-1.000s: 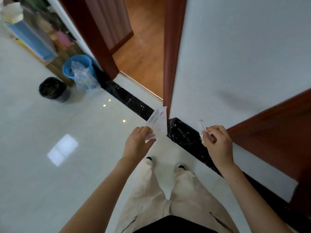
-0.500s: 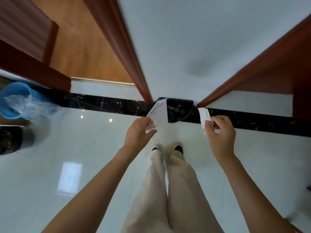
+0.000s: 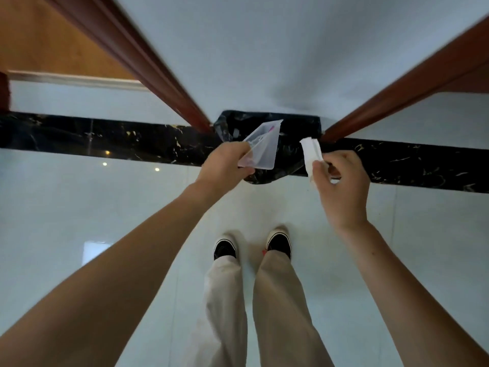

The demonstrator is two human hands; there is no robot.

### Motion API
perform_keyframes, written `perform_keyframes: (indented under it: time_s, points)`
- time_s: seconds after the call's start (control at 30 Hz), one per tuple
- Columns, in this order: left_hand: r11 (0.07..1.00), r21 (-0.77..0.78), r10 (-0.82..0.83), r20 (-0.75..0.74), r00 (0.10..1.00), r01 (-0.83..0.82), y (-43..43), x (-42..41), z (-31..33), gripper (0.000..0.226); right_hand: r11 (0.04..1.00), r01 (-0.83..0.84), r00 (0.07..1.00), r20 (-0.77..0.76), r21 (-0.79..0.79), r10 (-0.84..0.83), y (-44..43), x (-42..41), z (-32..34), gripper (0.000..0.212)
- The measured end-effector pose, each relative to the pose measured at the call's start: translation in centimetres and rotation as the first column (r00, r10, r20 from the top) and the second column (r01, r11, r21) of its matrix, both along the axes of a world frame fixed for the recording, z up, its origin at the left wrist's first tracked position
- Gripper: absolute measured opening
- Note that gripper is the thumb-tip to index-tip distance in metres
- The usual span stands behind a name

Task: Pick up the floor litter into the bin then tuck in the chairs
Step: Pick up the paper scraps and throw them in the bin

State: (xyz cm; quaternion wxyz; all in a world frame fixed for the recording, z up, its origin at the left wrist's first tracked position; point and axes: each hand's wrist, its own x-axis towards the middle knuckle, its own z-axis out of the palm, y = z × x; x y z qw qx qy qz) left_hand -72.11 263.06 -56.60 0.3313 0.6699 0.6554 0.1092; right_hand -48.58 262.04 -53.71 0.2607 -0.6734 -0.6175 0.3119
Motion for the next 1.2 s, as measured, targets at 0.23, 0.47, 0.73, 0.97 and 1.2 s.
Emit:
perform_keyframes:
  time_s: [0.23, 0.47, 0.73, 0.97, 1.2]
  points:
    - [0.960, 0.125, -0.239, -0.091, 0.967, 0.249, 2.4, 0.3, -8.6, 0.027, 0.999, -0.049, 0.998, 0.032, 0.009, 0.048, 2.4, 0.7, -8.1, 0.009]
    - [0.928, 0.208, -0.273, -0.186, 0.944, 0.309, 4.0, 0.4, -11.4, 0.038, 0.999, -0.036, 0.999, 0.029, -0.024, 0.037, 3.1, 0.7, -10.2, 0.010]
    - [0.945, 0.326, 0.081, -0.144, 0.986, -0.030, 1.2, -1.2, -10.5, 0.054, 0.984, -0.180, 0.981, 0.071, 0.016, 0.178, 4.3, -1.4, -9.9, 0.008]
    - [0.964, 0.259, 0.108, -0.192, 0.975, -0.056, -0.5, -2.2, -13.6, 0.060, 0.973, -0.229, 0.970, 0.089, 0.006, 0.227, 6.0, -3.5, -14.2, 0.013]
    - [0.964, 0.242, 0.149, -0.161, 0.976, -0.107, -1.7, -2.5, -16.1, 0.053, 0.947, -0.320, 0.930, 0.179, -0.032, 0.321, 5.4, -3.1, -17.4, 0.034]
